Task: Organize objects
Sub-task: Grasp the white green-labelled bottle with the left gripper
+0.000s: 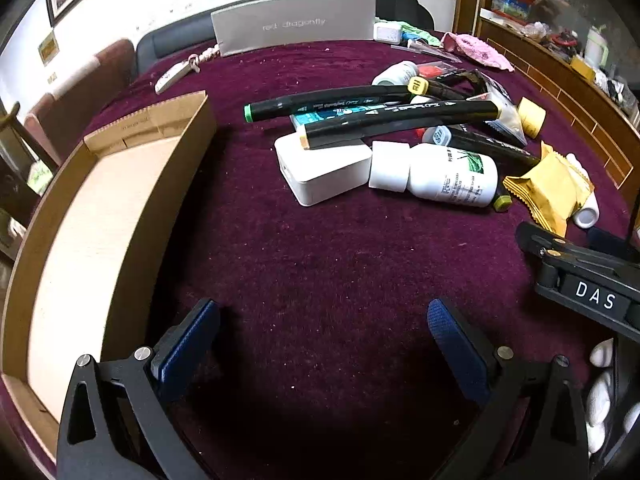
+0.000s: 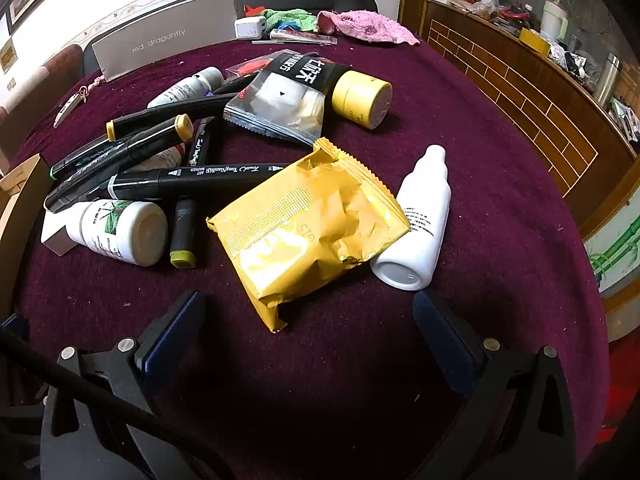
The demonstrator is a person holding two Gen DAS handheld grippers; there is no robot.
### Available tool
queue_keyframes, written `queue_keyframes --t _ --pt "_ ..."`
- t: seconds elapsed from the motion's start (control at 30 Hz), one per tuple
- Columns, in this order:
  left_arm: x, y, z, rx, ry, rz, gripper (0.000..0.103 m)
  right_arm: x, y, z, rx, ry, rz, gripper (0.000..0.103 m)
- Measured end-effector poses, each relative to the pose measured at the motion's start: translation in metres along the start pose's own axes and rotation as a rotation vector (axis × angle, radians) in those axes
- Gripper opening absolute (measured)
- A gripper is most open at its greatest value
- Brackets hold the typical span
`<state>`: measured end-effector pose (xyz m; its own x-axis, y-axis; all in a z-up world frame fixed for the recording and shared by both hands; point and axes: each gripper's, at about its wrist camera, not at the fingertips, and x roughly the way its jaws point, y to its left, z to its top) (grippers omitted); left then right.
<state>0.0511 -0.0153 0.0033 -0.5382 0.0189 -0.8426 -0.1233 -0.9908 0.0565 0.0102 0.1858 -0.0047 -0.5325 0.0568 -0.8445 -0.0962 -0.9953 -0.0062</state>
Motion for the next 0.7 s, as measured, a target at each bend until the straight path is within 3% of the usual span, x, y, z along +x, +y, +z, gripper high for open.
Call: queue_keyframes --t 0.1,0.17,0.23,0.3,0.37,0.47,0.53,0.7 --pt "0.000 0.011 0.002 -0.014 0.031 -0.103 0.100 -0.001 0.001 -0.001 -0.014 0.007 0.001 0.103" --pt "-0.012 0.032 -0.003 -0.103 0.026 -0.248 0.099 -0.011 0.000 -0.004 -0.028 0.025 0.002 0.094" --pt "-0.027 0.051 -0.009 -0.146 -0.003 -0.362 0.099 -0.035 -0.001 -0.003 -0.034 -0.028 0.028 0.093" --pt "-0.042 0.064 -0.015 -0.156 -0.053 -0.397 0.099 -0.066 -0.002 0.005 -0.034 -0.118 0.116 0.093" --pt "-0.056 0.076 -0.020 -0.157 -0.092 -0.411 0.099 -0.082 0.002 0.020 -0.024 -0.151 0.267 0.099" --pt "-0.067 0.085 -0.025 -0.153 -0.119 -0.433 0.099 -0.070 0.020 0.053 -0.002 -0.041 0.600 0.100" --pt "-0.072 0.093 -0.028 -0.161 -0.127 -0.426 0.099 -0.047 0.036 0.071 0.005 0.035 0.668 0.100" --pt "-0.086 0.098 -0.034 -0.129 -0.183 -0.407 0.099 0.012 0.054 0.089 0.067 0.186 0.733 0.100"
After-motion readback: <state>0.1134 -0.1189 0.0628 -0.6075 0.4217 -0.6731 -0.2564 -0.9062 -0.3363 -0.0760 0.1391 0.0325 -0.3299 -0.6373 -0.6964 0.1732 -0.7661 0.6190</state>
